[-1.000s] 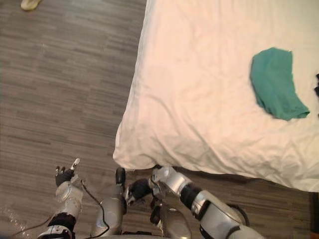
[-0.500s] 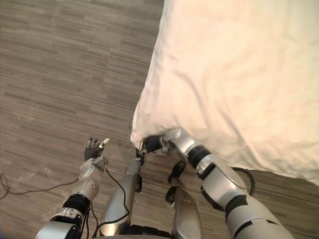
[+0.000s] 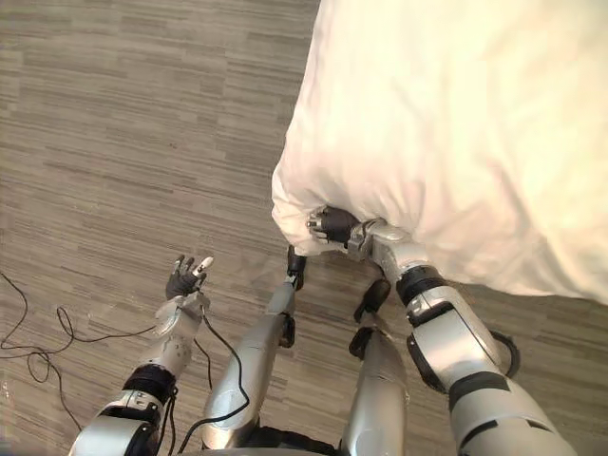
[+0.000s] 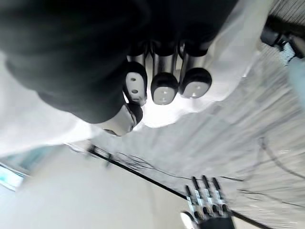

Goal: Tidy the bed and pick cloth on bed and put in laundry

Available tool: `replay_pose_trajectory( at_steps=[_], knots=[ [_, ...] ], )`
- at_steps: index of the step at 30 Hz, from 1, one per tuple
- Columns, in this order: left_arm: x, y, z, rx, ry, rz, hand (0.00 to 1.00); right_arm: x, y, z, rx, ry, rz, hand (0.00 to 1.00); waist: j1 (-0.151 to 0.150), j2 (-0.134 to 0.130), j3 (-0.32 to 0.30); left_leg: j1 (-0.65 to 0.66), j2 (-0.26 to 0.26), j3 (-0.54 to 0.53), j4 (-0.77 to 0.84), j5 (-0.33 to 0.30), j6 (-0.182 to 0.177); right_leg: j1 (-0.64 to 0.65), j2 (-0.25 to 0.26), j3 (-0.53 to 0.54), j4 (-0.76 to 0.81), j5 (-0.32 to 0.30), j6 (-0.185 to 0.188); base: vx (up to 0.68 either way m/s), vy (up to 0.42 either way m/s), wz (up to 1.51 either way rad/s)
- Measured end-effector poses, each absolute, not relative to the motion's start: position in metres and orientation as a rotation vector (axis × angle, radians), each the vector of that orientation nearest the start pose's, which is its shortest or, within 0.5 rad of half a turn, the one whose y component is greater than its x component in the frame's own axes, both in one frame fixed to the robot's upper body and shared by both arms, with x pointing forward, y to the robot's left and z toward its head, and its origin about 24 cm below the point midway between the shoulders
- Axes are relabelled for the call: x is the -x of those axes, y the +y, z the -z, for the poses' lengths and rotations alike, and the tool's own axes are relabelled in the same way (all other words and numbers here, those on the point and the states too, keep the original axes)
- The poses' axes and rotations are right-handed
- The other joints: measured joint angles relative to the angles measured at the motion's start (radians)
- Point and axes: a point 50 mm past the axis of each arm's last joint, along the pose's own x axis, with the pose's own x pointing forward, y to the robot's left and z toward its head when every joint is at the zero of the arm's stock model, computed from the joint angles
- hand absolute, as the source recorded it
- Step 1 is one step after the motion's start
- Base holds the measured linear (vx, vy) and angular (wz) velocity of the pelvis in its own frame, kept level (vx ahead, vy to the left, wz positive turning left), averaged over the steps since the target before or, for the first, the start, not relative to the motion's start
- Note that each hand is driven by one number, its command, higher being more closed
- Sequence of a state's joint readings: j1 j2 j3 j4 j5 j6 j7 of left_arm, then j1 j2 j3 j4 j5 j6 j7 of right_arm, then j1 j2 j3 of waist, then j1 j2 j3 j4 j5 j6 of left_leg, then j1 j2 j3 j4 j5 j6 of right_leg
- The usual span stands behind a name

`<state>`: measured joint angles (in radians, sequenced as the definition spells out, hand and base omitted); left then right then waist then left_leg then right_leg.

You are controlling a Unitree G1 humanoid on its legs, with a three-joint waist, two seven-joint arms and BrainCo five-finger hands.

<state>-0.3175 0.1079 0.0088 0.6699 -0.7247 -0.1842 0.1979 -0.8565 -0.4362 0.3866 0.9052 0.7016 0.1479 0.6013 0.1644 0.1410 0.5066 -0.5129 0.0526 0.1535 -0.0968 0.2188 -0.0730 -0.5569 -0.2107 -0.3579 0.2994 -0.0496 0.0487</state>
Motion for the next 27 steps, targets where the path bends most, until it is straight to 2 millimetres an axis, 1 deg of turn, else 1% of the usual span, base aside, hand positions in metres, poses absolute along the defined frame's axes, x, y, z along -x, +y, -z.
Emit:
replay_pose_trajectory(
  at_steps=[1, 3, 5, 6, 7, 8, 9, 10, 11, 12, 13, 14, 16, 18, 19, 21, 23, 24, 26, 27],
  knots=[
    [-0.295, 0.181, 0.014, 0.576, 0.219, -0.349, 0.00, -0.377, -0.165, -0.097, -0.120, 0.249, -0.655, 1.00, -0.005, -0.001, 0.000, 0.000, -0.002, 0.014, 0.000, -0.008, -0.007, -0.002, -0.004, 0.007, -0.004, 0.001, 0.000, -0.04, 0.026, -0.07],
    [-0.291, 0.180, 0.017, 0.582, 0.222, -0.355, 0.00, -0.373, -0.172, -0.094, -0.173, 0.227, -0.620, 1.00, -0.013, -0.005, 0.000, 0.000, -0.003, 0.041, 0.000, -0.011, -0.005, -0.003, -0.008, 0.014, -0.006, 0.002, 0.001, -0.02, 0.031, -0.14],
    [-0.286, 0.180, 0.023, 0.586, 0.238, -0.367, 0.00, -0.368, -0.178, -0.090, -0.246, 0.200, -0.586, 1.00, -0.024, -0.009, 0.001, 0.000, -0.001, 0.064, 0.000, -0.001, 0.007, -0.007, -0.014, 0.014, -0.005, 0.006, 0.008, -0.01, 0.033, -0.16],
    [-0.282, 0.182, 0.026, 0.591, 0.243, -0.383, 0.00, -0.364, -0.182, -0.088, -0.282, 0.182, -0.566, 1.00, -0.039, -0.013, 0.000, 0.000, 0.002, 0.081, 0.000, 0.011, 0.021, -0.007, -0.015, 0.015, -0.006, 0.009, 0.011, 0.01, 0.031, -0.11],
    [-0.279, 0.185, 0.029, 0.593, 0.248, -0.398, 0.00, -0.360, -0.188, -0.085, -0.325, 0.164, -0.542, 1.00, -0.049, -0.023, 0.000, 0.001, 0.005, 0.096, 0.000, 0.019, 0.026, -0.007, -0.014, 0.019, -0.008, 0.009, 0.012, 0.02, 0.025, -0.12],
    [-0.278, 0.186, 0.030, 0.594, 0.248, -0.404, 0.00, -0.358, -0.191, -0.083, -0.351, 0.156, -0.528, 1.00, -0.052, -0.030, 0.000, 0.002, 0.007, 0.107, 0.000, 0.023, 0.030, -0.007, -0.013, 0.021, -0.010, 0.010, 0.013, 0.04, 0.014, -0.16],
    [-0.277, 0.188, 0.030, 0.593, 0.247, -0.411, 0.00, -0.353, -0.199, -0.079, -0.402, 0.143, -0.490, 1.00, -0.055, -0.045, 0.002, 0.007, 0.011, 0.117, 0.000, 0.027, 0.037, -0.003, -0.009, 0.024, -0.019, 0.017, 0.015, 0.04, 0.009, -0.12],
    [-0.277, 0.188, 0.030, 0.594, 0.246, -0.412, 0.00, -0.350, -0.207, -0.075, -0.441, 0.138, -0.440, 1.00, -0.061, -0.055, 0.001, 0.009, 0.013, 0.119, 0.000, 0.028, 0.039, 0.005, -0.006, 0.024, -0.029, 0.027, 0.011, 0.05, 0.007, -0.15],
    [-0.277, 0.188, 0.030, 0.593, 0.244, -0.411, 0.00, -0.346, -0.220, -0.068, -0.473, 0.139, -0.352, 1.00, -0.063, -0.072, 0.003, 0.019, 0.017, 0.131, 0.000, 0.031, 0.048, 0.016, 0.000, 0.026, -0.040, 0.036, 0.016, 0.04, -0.001, -0.13],
    [-0.277, 0.189, 0.030, 0.593, 0.246, -0.412, 0.00, -0.344, -0.228, -0.067, -0.490, 0.133, -0.307, 1.00, -0.063, -0.083, 0.002, 0.025, 0.018, 0.138, 0.000, 0.030, 0.049, 0.019, 0.001, 0.031, -0.041, 0.037, 0.017, 0.05, -0.008, -0.23],
    [-0.276, 0.188, 0.031, 0.591, 0.251, -0.411, 0.00, -0.340, -0.242, -0.064, -0.519, 0.118, -0.218, 1.00, -0.068, -0.098, 0.005, 0.043, 0.020, 0.147, 0.000, 0.031, 0.056, 0.033, 0.003, 0.039, -0.045, 0.039, 0.018, 0.03, -0.014, -0.24],
    [-0.276, 0.186, 0.032, 0.586, 0.254, -0.407, 0.00, -0.336, -0.254, -0.060, -0.551, 0.101, -0.133, 1.00, -0.075, -0.104, 0.004, 0.062, 0.022, 0.154, 0.000, 0.029, 0.059, 0.052, 0.007, 0.043, -0.053, 0.041, 0.017, 0.03, -0.013, -0.22],
    [-0.274, 0.184, 0.033, 0.574, 0.260, -0.402, 0.00, -0.329, -0.270, -0.057, -0.593, 0.074, -0.029, 1.00, -0.086, -0.108, 0.004, 0.088, 0.028, 0.163, 0.000, 0.017, 0.058, 0.080, 0.017, 0.048, -0.068, 0.042, 0.014, 0.01, -0.015, -0.18],
    [-0.273, 0.184, 0.035, 0.572, 0.265, -0.406, 0.00, -0.325, -0.283, -0.058, -0.612, 0.035, 0.055, 1.00, -0.097, -0.113, 0.004, 0.105, 0.039, 0.171, 0.000, 0.012, 0.055, 0.101, 0.031, 0.052, -0.090, 0.044, 0.011, -0.01, -0.038, -0.23],
    [-0.272, 0.184, 0.036, 0.573, 0.272, -0.406, 0.00, -0.322, -0.293, -0.061, -0.630, 0.001, 0.125, 1.00, -0.097, -0.116, 0.004, 0.117, 0.048, 0.179, 0.000, 0.011, 0.054, 0.115, 0.041, 0.054, -0.106, 0.049, 0.004, -0.01, -0.050, -0.24],
    [-0.271, 0.183, 0.038, 0.571, 0.280, -0.406, 0.00, -0.318, -0.307, -0.065, -0.650, -0.048, 0.219, 1.00, -0.096, -0.121, 0.004, 0.145, 0.058, 0.189, 0.000, 0.006, 0.053, 0.145, 0.055, 0.062, -0.126, 0.055, 0.004, 0.02, -0.057, -0.25],
    [-0.268, 0.182, 0.041, 0.561, 0.299, -0.402, 0.00, -0.313, -0.317, -0.064, -0.659, -0.079, 0.308, 1.00, -0.095, -0.126, 0.003, 0.180, 0.068, 0.195, -0.001, 0.000, 0.051, 0.184, 0.066, 0.067, -0.142, 0.056, 0.003, 0.05, -0.057, -0.17],
    [-0.266, 0.180, 0.044, 0.559, 0.316, -0.398, 0.00, -0.309, -0.324, -0.067, -0.690, -0.120, 0.363, 1.00, -0.096, -0.126, 0.003, 0.201, 0.072, 0.195, -0.001, -0.004, 0.048, 0.208, 0.072, 0.068, -0.153, 0.057, 0.004, 0.06, -0.051, -0.07],
    [-0.263, 0.176, 0.048, 0.547, 0.345, -0.377, 0.00, -0.303, -0.335, -0.082, -0.718, -0.236, 0.429, 1.00, -0.098, -0.126, 0.002, 0.225, 0.075, 0.195, -0.001, -0.010, 0.043, 0.236, 0.078, 0.070, -0.166, 0.061, 0.009, 0.06, -0.040, -0.06],
    [-0.261, 0.173, 0.051, 0.543, 0.372, -0.359, 0.00, -0.300, -0.341, -0.099, -0.739, -0.344, 0.447, 1.00, -0.104, -0.126, 0.002, 0.233, 0.077, 0.195, -0.001, -0.012, 0.042, 0.250, 0.082, 0.073, -0.179, 0.066, 0.011, 0.07, -0.025, -0.06]
  ],
)
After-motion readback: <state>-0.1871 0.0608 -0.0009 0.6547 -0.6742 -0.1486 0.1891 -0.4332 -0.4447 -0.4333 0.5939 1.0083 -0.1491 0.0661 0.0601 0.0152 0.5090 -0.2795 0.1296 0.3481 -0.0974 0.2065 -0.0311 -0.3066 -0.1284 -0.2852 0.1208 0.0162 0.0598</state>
